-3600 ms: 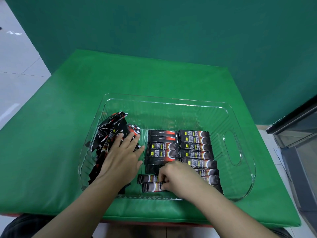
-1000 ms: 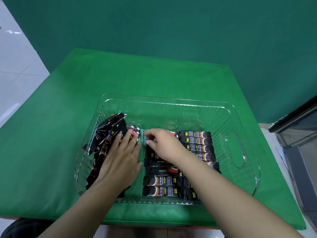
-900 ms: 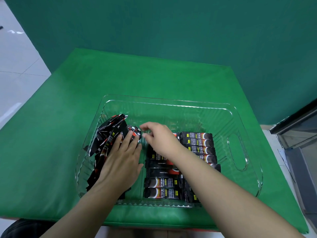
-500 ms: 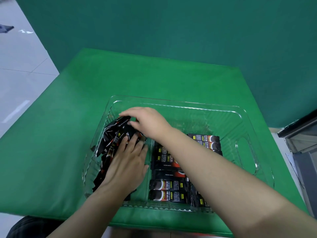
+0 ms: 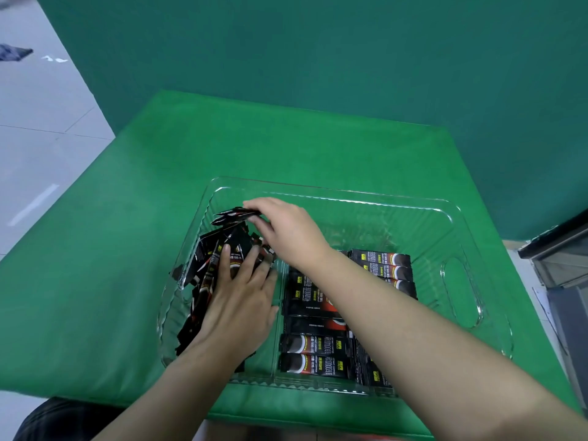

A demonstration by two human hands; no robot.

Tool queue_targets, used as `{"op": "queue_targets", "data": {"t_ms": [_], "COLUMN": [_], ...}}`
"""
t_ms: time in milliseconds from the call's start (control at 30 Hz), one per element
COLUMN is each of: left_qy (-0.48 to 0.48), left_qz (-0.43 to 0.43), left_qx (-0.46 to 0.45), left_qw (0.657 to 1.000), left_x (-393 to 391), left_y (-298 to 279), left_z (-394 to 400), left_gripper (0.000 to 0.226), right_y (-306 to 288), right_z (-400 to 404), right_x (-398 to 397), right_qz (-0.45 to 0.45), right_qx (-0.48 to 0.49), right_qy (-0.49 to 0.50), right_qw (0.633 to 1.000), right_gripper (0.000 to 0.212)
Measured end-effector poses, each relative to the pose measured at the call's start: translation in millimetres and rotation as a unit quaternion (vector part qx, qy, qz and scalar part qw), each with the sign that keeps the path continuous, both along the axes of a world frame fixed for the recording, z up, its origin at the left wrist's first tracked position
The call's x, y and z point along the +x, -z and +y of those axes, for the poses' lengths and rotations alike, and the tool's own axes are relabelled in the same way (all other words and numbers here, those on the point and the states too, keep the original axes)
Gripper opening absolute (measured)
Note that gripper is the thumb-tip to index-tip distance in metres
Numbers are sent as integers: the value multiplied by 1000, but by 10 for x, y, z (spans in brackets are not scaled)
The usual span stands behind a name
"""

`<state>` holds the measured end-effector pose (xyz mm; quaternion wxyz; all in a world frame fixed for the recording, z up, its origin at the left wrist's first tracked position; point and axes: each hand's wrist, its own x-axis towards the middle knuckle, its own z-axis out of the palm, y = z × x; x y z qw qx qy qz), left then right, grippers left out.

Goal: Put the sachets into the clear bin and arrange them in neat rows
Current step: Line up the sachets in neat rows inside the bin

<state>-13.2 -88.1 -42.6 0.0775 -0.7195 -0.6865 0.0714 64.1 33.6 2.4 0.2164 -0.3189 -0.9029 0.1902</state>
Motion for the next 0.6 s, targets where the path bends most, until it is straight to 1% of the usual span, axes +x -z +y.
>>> {"op": "queue_targets", "data": {"t_ms": [133,333,433,600], "left_qy": [11,20,21,21], "left_qz": [-26,-40,-43,-46], "left_qx": [17,44,51,44], "left_qw": [999,998,998,998], "left_x": [-5,-15,-17,-25], "left_y": [36,69,77,89], "left_z": [8,5,12,13], "left_gripper": [59,58,59,59], "right_y": [-63,-37,-14,83], "right_z": [-105,-175,-148,-40], "right_x": [288,786,924,925], "right_qz": [-13,-130,-183,-235], "right_qx": [-7,-21,-4,1], "right_qy": [50,136,147,134], "right_qw": [999,982,972,963], "right_gripper": [29,34,31,27]}}
